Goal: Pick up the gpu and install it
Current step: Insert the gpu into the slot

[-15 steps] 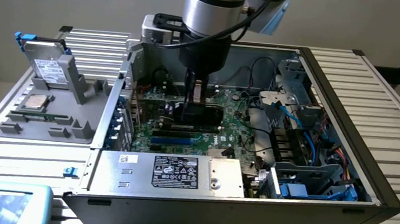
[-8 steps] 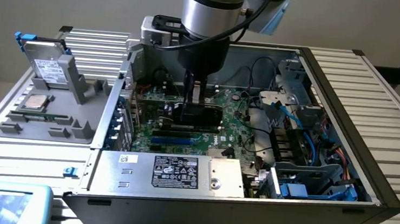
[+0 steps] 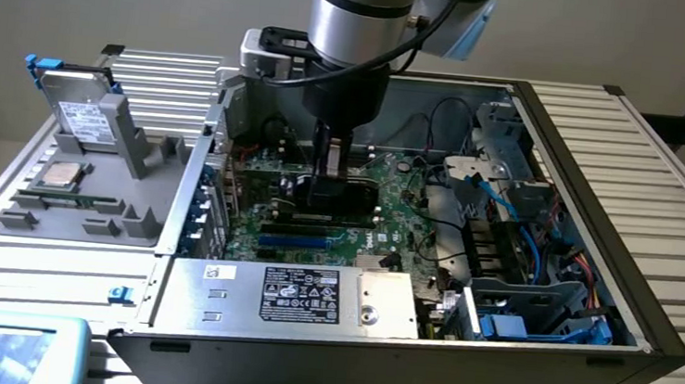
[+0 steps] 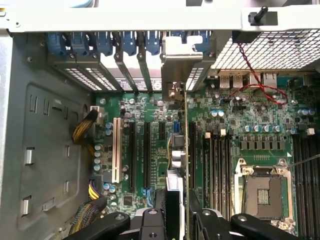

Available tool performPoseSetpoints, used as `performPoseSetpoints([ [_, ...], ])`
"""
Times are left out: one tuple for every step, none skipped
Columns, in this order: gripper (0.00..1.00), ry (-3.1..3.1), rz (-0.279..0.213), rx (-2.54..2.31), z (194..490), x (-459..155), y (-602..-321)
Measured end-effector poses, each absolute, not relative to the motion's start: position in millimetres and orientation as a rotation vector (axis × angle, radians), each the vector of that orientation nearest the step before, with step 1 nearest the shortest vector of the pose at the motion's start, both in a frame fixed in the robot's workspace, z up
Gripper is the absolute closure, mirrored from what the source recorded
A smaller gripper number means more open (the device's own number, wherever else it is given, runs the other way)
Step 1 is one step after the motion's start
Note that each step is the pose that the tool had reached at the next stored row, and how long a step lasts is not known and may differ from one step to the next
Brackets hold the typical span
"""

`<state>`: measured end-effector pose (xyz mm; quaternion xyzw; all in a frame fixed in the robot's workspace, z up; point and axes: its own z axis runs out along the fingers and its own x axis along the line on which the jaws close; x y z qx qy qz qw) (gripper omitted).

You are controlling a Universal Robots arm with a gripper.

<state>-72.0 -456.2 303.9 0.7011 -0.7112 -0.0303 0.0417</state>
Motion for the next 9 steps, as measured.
performPoseSetpoints([
  [0.72,-2.177,-0.093,2.146,303.2,-72.7,-455.9],
  [0.72,-2.178,-0.093,2.147,302.4,-74.0,-455.9],
  [0.72,-2.179,-0.094,2.148,301.4,-75.3,-455.8],
  [0.72,-2.180,-0.095,2.149,300.3,-76.3,-455.8],
  [0.72,-2.180,-0.097,2.150,298.8,-77.1,-455.8],
  [0.72,-2.181,-0.098,2.151,297.3,-77.8,-455.8],
  [0.72,-2.182,-0.100,2.152,295.6,-78.3,-455.8],
  [0.72,-2.183,-0.102,2.153,294.0,-78.9,-455.8],
  [0.72,-2.184,-0.104,2.154,292.5,-79.5,-455.8],
])
